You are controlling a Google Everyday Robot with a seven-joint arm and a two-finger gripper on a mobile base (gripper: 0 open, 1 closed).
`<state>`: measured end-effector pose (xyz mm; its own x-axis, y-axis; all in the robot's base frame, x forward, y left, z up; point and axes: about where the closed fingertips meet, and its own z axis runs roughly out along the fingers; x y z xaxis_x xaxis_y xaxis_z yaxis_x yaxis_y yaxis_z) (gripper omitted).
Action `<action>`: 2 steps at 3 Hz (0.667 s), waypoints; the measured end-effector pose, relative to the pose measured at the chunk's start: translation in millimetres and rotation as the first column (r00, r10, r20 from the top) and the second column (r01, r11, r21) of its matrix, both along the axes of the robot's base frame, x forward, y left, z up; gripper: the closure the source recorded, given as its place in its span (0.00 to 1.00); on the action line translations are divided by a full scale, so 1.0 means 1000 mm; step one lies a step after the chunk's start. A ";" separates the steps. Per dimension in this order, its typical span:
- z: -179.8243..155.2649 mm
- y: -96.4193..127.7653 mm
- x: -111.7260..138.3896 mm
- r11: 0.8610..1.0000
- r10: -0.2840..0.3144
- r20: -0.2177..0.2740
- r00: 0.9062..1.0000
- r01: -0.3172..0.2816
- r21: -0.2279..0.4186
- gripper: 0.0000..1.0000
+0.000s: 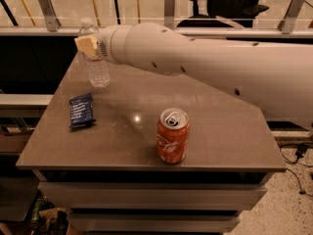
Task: Move water bottle near rxbar blueberry
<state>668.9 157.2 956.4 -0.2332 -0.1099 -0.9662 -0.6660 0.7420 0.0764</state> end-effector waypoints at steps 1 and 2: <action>0.001 0.001 -0.001 1.000 0.002 0.002 1.000 -0.002 0.002 0.82; 0.002 0.002 -0.002 1.000 0.004 0.003 1.000 -0.004 0.002 0.59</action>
Offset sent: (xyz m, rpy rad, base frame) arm -0.0009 0.0010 0.0014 0.0017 -0.0018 0.0016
